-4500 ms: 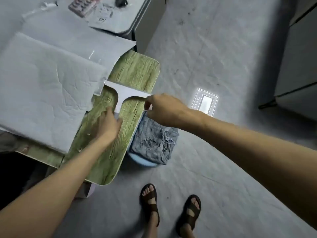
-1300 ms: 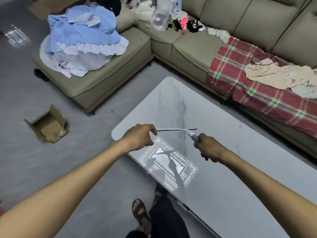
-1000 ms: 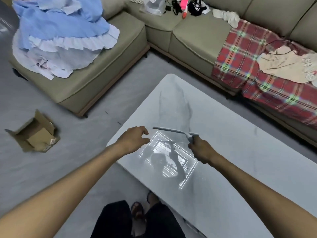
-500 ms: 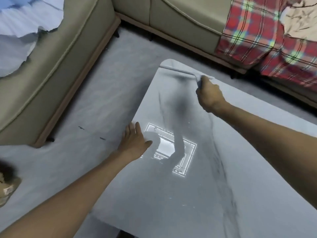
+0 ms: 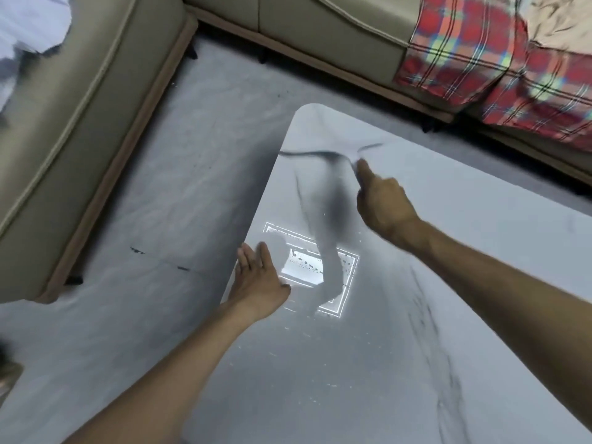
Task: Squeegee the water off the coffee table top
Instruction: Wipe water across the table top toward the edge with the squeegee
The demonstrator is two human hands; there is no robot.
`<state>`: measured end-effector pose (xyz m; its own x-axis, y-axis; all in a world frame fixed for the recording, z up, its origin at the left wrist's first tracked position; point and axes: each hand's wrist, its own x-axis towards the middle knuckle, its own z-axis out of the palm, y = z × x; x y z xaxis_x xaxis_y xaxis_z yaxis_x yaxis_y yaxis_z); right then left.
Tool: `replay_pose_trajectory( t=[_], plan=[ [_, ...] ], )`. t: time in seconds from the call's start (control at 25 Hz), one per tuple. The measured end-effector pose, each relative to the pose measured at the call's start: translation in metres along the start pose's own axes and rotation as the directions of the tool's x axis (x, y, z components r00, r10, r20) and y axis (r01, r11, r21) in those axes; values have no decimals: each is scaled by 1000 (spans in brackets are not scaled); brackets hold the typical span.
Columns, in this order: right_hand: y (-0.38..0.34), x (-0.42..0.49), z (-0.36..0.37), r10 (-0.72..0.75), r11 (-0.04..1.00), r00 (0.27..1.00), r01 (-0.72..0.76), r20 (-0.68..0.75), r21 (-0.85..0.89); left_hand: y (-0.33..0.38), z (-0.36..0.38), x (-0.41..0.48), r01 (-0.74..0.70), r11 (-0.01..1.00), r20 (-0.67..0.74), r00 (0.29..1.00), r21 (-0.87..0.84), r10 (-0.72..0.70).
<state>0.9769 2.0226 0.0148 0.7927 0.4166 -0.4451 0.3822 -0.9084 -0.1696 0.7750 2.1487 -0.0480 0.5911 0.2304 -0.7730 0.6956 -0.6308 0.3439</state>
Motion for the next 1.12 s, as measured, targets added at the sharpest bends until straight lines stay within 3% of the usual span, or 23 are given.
replay_pose_trajectory(
  t=[0.28, 0.44, 0.56, 0.64, 0.76, 0.84, 1.0, 1.12],
  plan=[
    [46, -103, -11, -23, 1000, 990, 21, 140, 15, 1, -8, -1, 7, 1000, 69, 998, -11, -6],
    [43, -32, -43, 18, 997, 998, -13, -64, 73, 2, -7, 1, 18, 1000, 80, 997, -11, -17],
    [34, 21, -54, 195, 959, 981, -186, -19, 211, 0, -6, 3, 25, 1000, 70, 997, -15, -24],
    [39, 23, -44, 248, 947, 968, -249, 31, 205, 0, -6, 4, 31, 999, 71, 997, -10, -30],
    [51, -21, -17, 130, 987, 991, -129, -1, 99, 2, -6, 3, 39, 999, 77, 996, -20, -37],
    [63, -64, -1, 90, 989, 996, -90, 4, 117, 3, -10, 1, 36, 999, 67, 997, -38, -33],
    [73, -135, -1, 82, 988, 988, -98, 132, 122, 1, -12, -5, 17, 997, 53, 998, -70, -13],
    [55, -103, -27, 62, 980, 998, -66, 29, 188, -2, -12, -5, -3, 997, 39, 999, -73, 6]
  ],
)
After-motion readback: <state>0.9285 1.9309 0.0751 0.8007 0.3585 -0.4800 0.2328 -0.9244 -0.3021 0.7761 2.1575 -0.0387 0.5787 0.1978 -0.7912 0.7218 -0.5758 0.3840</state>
